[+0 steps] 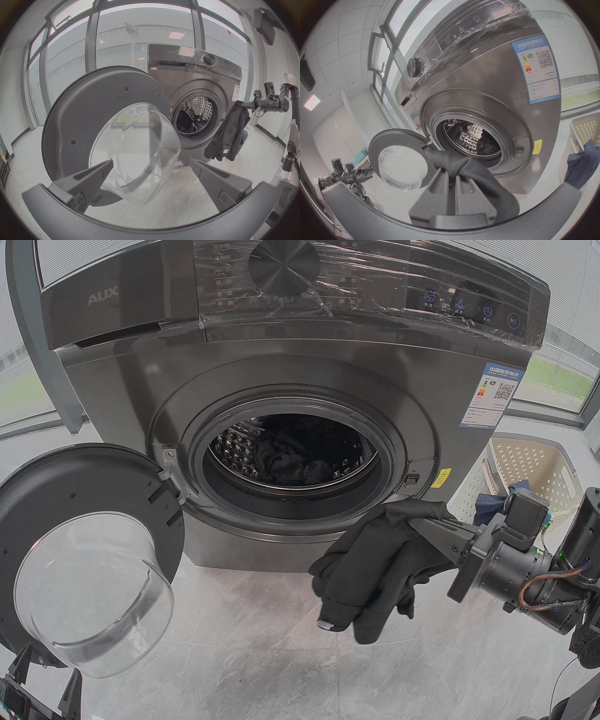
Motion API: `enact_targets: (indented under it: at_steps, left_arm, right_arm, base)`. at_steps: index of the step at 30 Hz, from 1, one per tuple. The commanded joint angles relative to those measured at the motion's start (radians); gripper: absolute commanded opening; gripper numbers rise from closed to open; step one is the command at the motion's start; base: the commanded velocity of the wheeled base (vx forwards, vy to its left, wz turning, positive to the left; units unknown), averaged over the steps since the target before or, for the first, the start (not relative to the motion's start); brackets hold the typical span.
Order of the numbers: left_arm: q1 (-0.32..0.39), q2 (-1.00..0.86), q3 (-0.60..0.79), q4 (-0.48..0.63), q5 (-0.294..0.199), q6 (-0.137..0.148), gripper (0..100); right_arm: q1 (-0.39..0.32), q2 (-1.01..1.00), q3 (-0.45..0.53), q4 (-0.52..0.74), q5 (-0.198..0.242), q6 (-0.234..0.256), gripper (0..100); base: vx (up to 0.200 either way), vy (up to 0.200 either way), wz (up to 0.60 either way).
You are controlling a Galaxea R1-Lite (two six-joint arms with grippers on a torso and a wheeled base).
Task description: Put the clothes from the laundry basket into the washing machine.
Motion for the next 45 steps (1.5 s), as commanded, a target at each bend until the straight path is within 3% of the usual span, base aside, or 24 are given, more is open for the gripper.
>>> enact_targets:
  at_steps: [1,6,20,24,26,29,30,32,33,34,35,36,37,39,45]
  left_arm:
    - [0.002,-0.018,0.018,0.000,0.000,0.003,100]
    - [0.002,-0.018,0.018,0.000,-0.001,0.000,100]
    - [0.002,-0.018,0.018,0.000,-0.001,0.001,100]
    - [0.002,-0.018,0.018,0.000,-0.001,-0.004,100]
    - [0.003,-0.018,0.018,-0.009,-0.001,0.009,100]
    - [0.003,-0.018,-0.031,-0.071,-0.014,-0.011,100]
    - [0.002,-0.007,-0.130,-0.094,-0.051,-0.011,100]
    - [-0.003,0.029,-0.174,-0.045,-0.149,-0.011,100]
    - [-0.003,0.037,-0.179,-0.032,-0.175,-0.011,100]
    - [-0.006,0.069,-0.186,0.000,-0.264,-0.014,100]
    - [-0.006,0.097,-0.186,0.006,-0.316,-0.022,100]
    - [-0.006,0.097,-0.186,0.006,-0.316,-0.022,100]
    - [-0.005,0.163,-0.188,0.006,-0.417,-0.042,100]
    - [-0.003,0.247,-0.196,0.000,-0.488,-0.045,100]
    - [-0.009,0.473,-0.203,-0.094,-0.640,-0.028,100]
  right_arm:
    - [0.041,0.058,-0.031,-0.002,-0.024,0.014,0]
    - [0.064,0.063,-0.058,-0.004,-0.043,0.051,0]
    - [0.064,0.074,-0.080,-0.002,-0.034,0.079,0]
    - [0.068,0.123,-0.130,-0.004,-0.031,0.086,0]
    - [0.071,0.147,-0.163,-0.004,-0.034,0.093,0]
    - [0.081,0.172,-0.190,-0.004,-0.043,0.093,0]
    - [0.075,0.212,-0.229,-0.004,-0.058,0.094,0]
    - [0.079,0.253,-0.261,-0.007,-0.100,0.093,0]
    - [0.082,0.259,-0.268,-0.010,-0.104,0.093,0]
    - [0.084,0.278,-0.291,-0.021,-0.109,0.093,0]
    - [0.085,0.291,-0.305,-0.028,-0.109,0.093,0]
    - [0.085,0.291,-0.305,-0.028,-0.109,0.093,0]
    - [0.085,0.324,-0.337,-0.051,-0.115,0.097,0]
    - [0.088,0.360,-0.368,-0.096,-0.118,0.109,0]
    - [0.099,0.387,-0.382,-0.176,-0.143,0.129,0]
  base:
    - [0.000,0.000,0.00]
    - [0.000,0.000,0.00]
    - [-0.043,0.000,0.00]
    - [0.000,0.000,0.00]
    - [0.000,0.000,0.00]
    - [0.000,0.000,0.00]
    - [0.000,0.000,0.00]
    - [0.000,0.000,0.00]
    - [0.000,0.000,0.00]
    - [0.000,0.000,0.00]
    - [0.000,0.000,0.00]
    - [0.000,0.000,0.00]
    - [0.000,0.000,0.00]
    - [0.000,0.000,0.00]
    - [0.000,0.000,0.00]
